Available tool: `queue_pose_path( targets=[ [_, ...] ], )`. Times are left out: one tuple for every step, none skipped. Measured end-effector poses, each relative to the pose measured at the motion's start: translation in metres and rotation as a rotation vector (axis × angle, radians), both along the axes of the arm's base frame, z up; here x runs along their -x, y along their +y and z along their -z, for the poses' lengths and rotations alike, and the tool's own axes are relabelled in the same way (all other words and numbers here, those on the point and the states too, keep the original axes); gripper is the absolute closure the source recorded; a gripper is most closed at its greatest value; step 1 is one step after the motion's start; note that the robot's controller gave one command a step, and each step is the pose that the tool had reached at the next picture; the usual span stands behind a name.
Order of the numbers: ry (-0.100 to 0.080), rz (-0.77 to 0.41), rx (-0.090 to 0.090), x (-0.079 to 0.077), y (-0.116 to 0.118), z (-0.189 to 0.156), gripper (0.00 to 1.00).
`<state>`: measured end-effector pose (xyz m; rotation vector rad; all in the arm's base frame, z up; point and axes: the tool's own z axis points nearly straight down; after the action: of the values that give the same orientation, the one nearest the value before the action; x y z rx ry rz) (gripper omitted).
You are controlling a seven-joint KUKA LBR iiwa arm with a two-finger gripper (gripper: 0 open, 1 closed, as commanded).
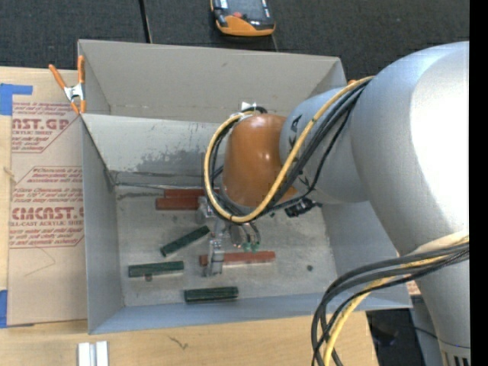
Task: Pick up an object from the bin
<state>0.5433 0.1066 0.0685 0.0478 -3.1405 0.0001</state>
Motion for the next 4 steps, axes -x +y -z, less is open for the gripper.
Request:
queue_pose_path(
  targets=[
    [0.000,0.042,-0.002,0.017,-0.007,-0.019,0.00],
    [-0.002,-0.162,0.000,-0.002,0.027,-0.005,0.00],
    [-0.003,0.157,-0.003,0.024,-0.015,-0.002,1.00],
    [-0.003,0.156,-0.003,0.024,-0.015,-0.002,1.00]
  ],
)
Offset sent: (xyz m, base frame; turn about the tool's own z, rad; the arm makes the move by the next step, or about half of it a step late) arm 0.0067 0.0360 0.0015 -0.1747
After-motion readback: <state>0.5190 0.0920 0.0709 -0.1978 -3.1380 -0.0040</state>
